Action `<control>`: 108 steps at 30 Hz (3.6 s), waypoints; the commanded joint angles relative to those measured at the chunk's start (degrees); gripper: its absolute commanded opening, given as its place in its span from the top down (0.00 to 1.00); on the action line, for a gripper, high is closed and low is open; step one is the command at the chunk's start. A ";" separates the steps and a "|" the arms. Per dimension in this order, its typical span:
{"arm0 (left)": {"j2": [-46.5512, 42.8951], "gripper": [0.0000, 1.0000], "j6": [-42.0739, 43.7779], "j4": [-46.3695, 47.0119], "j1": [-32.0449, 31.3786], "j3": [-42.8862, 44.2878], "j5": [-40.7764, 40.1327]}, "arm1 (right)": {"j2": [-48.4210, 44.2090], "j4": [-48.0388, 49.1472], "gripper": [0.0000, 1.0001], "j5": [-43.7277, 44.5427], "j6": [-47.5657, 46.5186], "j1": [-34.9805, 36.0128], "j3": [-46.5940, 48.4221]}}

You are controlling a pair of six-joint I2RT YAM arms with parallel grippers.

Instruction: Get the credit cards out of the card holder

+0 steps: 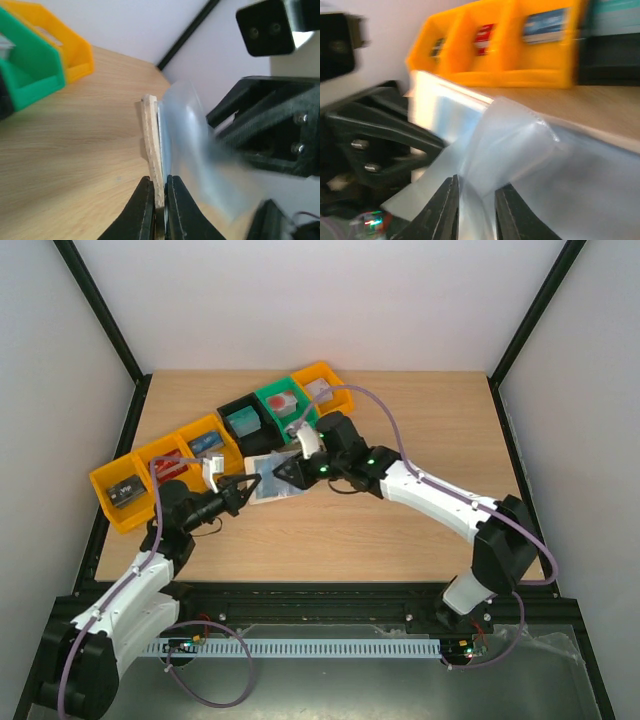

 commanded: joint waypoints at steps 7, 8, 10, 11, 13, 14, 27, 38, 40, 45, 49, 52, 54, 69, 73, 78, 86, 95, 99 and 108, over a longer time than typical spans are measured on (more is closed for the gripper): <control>-2.33 0.98 28.03 -23.03 -2.49 11.44 -29.49 | -7.66 -6.81 0.62 26.46 8.94 -13.34 -6.84; -2.41 0.98 29.27 -23.68 -2.89 11.97 -29.87 | -7.97 -7.34 0.60 25.93 7.45 -12.86 -5.68; -2.31 0.98 29.11 -24.04 -3.10 12.68 -29.28 | -8.02 -8.34 0.58 24.36 3.56 -10.45 -2.20; -2.35 0.98 28.23 -23.78 -3.15 12.82 -29.09 | -8.03 -8.61 0.57 22.90 1.43 -8.57 -0.31; -2.39 0.98 25.06 -23.02 -2.60 13.30 -28.28 | -8.17 -6.29 0.53 15.16 -1.36 -4.91 2.06; -2.57 0.98 22.53 -22.34 -1.93 13.68 -26.25 | -8.43 -1.86 0.51 9.26 -1.01 -3.79 1.88; -5.37 0.98 2.45 5.62 2.99 16.84 12.24 | -13.89 -0.65 0.01 0.12 -2.49 -8.48 0.96; 1.05 0.98 0.47 15.20 2.74 28.66 29.00 | -19.93 -0.20 0.01 -12.49 -12.59 -10.97 2.77; 1.17 0.98 0.34 15.18 2.60 29.97 29.84 | -20.84 -0.04 0.01 -14.44 -13.64 -12.24 2.45; 1.25 0.98 -0.85 17.35 2.51 31.29 29.32 | -21.22 0.72 0.01 -17.64 -14.45 -13.26 1.59; 1.48 0.98 -1.87 18.82 2.21 31.74 29.05 | -20.20 2.72 0.01 -26.59 -12.16 -13.27 3.44; 1.41 0.98 -1.83 19.56 2.14 31.96 29.09 | -20.34 -1.71 0.01 -22.86 -15.41 -13.36 4.42; 1.43 0.98 -2.01 19.78 2.11 32.14 29.13 | -21.19 -2.73 0.01 -20.84 -16.71 -13.36 3.68; 2.15 0.98 -0.85 18.03 0.88 34.85 28.61 | -21.08 9.01 0.01 -23.92 -11.76 -13.71 4.48; 1.76 0.98 -1.40 16.39 -0.42 33.78 25.56 | -18.61 23.83 0.03 -28.02 2.93 -13.35 1.86; -0.64 0.97 -2.54 12.09 -1.98 30.48 18.02 | -16.54 33.08 0.34 -30.77 10.87 -9.05 1.67; -3.32 0.95 1.56 3.73 -2.05 29.04 8.61 | -13.77 21.98 0.98 -33.12 7.40 -8.97 6.72; -8.30 0.62 8.14 -9.57 1.60 28.13 -5.47 | -13.84 22.31 0.98 -35.48 8.47 -9.58 7.88; -8.76 0.55 8.18 -7.49 2.73 27.61 2.01 | -13.66 21.61 0.98 -35.52 7.95 -9.58 7.99; -7.80 0.41 10.80 -6.79 1.79 28.16 10.66 | -13.09 21.01 0.98 -33.40 7.50 -9.58 8.07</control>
